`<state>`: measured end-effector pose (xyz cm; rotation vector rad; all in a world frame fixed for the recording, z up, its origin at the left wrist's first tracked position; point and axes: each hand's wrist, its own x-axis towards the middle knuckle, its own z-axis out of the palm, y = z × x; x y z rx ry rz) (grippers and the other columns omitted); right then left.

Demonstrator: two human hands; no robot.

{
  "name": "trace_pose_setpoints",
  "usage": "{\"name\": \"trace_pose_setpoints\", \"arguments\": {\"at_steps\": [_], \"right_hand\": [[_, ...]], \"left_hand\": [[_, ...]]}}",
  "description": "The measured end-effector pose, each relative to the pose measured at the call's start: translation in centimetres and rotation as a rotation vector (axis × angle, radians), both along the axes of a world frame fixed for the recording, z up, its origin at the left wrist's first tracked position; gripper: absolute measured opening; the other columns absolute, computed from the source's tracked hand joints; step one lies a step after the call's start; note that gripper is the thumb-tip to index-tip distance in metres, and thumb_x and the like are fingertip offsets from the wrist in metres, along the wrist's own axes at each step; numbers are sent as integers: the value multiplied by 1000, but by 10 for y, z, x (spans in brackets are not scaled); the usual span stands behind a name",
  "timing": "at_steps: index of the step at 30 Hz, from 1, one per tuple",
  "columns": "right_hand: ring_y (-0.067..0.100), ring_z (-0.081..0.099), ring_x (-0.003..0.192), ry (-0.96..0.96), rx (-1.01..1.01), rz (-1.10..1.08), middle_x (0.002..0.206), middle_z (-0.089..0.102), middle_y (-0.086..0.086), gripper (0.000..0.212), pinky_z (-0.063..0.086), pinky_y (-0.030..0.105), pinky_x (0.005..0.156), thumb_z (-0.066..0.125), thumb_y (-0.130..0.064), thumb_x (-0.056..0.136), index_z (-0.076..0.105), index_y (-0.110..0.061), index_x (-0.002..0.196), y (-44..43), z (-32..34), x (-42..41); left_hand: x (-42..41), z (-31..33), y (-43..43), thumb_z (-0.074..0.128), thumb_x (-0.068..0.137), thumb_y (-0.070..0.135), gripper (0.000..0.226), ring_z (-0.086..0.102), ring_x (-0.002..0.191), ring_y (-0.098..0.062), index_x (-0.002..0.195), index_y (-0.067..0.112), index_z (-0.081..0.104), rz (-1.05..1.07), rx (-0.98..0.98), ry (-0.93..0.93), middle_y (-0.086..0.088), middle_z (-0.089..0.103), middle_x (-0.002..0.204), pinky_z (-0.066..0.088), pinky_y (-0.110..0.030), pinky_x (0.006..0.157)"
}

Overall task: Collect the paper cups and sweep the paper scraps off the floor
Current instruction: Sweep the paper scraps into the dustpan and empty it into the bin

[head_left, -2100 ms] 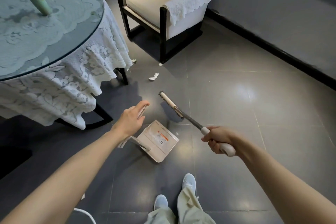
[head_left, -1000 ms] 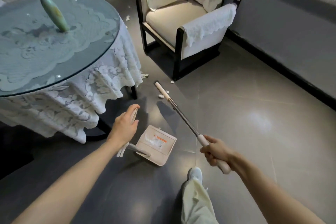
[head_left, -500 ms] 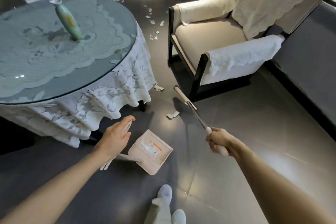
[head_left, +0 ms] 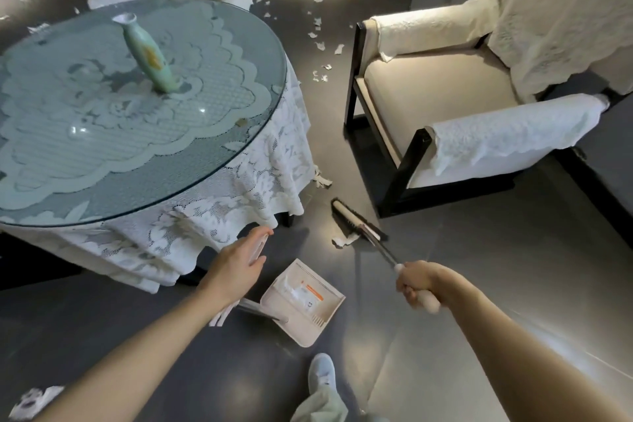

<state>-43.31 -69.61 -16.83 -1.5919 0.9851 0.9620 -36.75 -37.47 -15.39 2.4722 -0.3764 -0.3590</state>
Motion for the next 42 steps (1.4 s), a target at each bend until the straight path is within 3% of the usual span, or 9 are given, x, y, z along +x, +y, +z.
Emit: {"name": "trace_pose_setpoints", "arguments": {"at_steps": [11, 17, 20, 23, 28, 31, 34, 39, 42], "right_hand": [[6, 34, 25, -14, 33, -37, 40, 39, 2, 21, 31, 11, 29, 40, 0, 95, 46, -5, 75, -25, 71, 71], [6, 38, 30, -110, -12, 68, 50, 44, 4, 6, 34, 14, 32, 46, -1, 94, 46, -3, 99, -60, 60, 135], [10, 40, 39, -141, -45, 181, 58, 45, 6, 13, 36, 20, 36, 49, -3, 95, 46, -1, 107, -72, 42, 174], [14, 40, 50, -156, -107, 362, 61, 44, 7, 12, 35, 24, 45, 48, -2, 96, 50, -3, 84, -74, 29, 219], [13, 38, 50, -98, -112, 497, 62, 42, 6, 27, 31, 15, 28, 48, 0, 93, 42, -9, 68, -72, 6, 258], [13, 35, 51, 9, -146, 600, 63, 42, 7, 11, 35, 21, 39, 50, -4, 96, 51, -2, 85, -71, 6, 253], [12, 32, 52, 87, -163, 622, 65, 41, 7, 11, 34, 21, 42, 51, -7, 96, 52, -1, 106, -73, 13, 234], [10, 33, 44, 130, -156, 635, 59, 40, 6, 8, 33, 17, 38, 48, -5, 97, 52, 0, 93, -66, 21, 175], [8, 33, 31, 162, -129, 623, 48, 40, 4, 8, 33, 14, 35, 45, -6, 98, 51, -3, 94, -57, 18, 115]], "left_hand": [[21, 19, -28, 57, 88, 7, 44, 58, 101, -24, 128, 24, 48, 7, 12, 9, -4, 63, 109, 36, -21, 75], [41, 22, -36, 59, 87, 5, 44, 60, 102, -23, 126, 24, 47, 104, 0, 19, -1, 64, 110, 46, -30, 84], [50, 18, -46, 60, 87, 5, 47, 61, 101, -19, 122, 32, 46, 183, 7, 18, 2, 64, 113, 45, -26, 84], [54, 14, -56, 61, 86, 6, 50, 58, 95, -11, 114, 42, 41, 229, 23, 14, 8, 63, 112, 39, -14, 78], [52, 9, -60, 63, 85, 6, 47, 45, 93, 7, 121, 33, 50, 322, 49, -25, 22, 57, 110, 27, 4, 75], [44, 10, -56, 64, 84, 4, 55, 44, 88, 11, 111, 47, 43, 377, 12, -23, 35, 50, 96, 32, 1, 73], [31, 8, -53, 65, 83, 3, 51, 54, 93, -6, 113, 41, 48, 399, -6, -24, 23, 55, 101, 36, -14, 81], [-15, 12, -41, 64, 82, -2, 52, 57, 102, -18, 114, 36, 47, 384, -33, -26, 4, 60, 112, 42, -24, 89], [-59, 15, -27, 66, 78, -6, 57, 59, 93, -18, 109, 37, 45, 358, -64, -102, 7, 61, 108, 35, -12, 80]]}}
